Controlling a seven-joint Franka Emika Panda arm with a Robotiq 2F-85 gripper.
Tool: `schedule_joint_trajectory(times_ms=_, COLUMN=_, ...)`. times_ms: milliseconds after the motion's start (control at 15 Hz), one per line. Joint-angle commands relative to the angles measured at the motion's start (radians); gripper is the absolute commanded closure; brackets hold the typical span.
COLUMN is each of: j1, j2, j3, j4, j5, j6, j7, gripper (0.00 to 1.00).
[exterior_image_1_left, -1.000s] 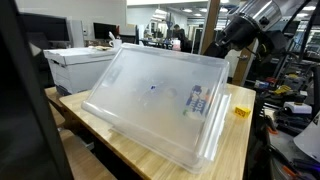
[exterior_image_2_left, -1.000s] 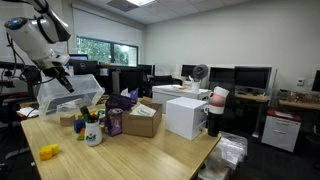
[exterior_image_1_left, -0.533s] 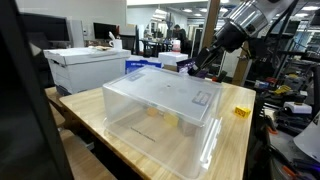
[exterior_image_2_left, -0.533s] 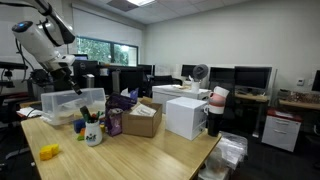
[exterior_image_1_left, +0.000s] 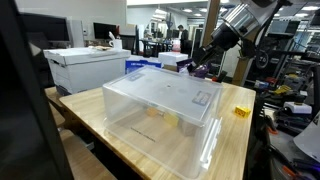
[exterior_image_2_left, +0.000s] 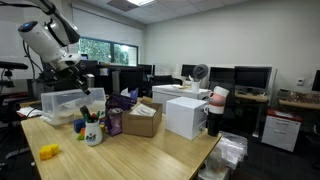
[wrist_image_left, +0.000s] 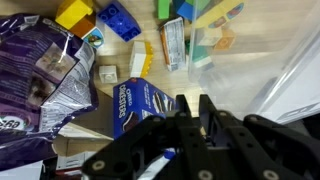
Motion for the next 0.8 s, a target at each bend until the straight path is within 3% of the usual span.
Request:
schedule_joint_trajectory(times_ms=0, j1=-0.146, j2=-0.018, j3=0.125, j4=-0.032, j5=-0.048, j6=0.0, j7=-0.009, gripper=0.93)
schedule_joint_trajectory(times_ms=133, j1=-0.226, j2=-0.027, j3=0.193, j4=-0.05, j5=-0.079, j6=0.0, j7=-0.001, gripper=0.93)
schedule_joint_trajectory(times_ms=200, j1=-0.269, j2=-0.033, j3=0.23, j4=-0.063, j5=-0.095, j6=0.0, j7=0.0, gripper=0.85)
schedule_joint_trajectory(times_ms=267, j1=-0.311, j2=-0.039, j3=0.266, j4=-0.077, j5=-0.108, j6=0.0, j7=-0.002, gripper=0.56)
schedule_joint_trajectory(times_ms=467, j1=-0.438, j2=-0.064, j3=0.377, j4=-0.125, j5=-0.135, j6=0.001, j7=-0.005, gripper=0.57)
schedule_joint_trajectory(times_ms=733, j1=-0.692, j2=-0.115, j3=0.596, j4=-0.224, j5=-0.179, j6=0.002, j7=0.0, gripper=0.4)
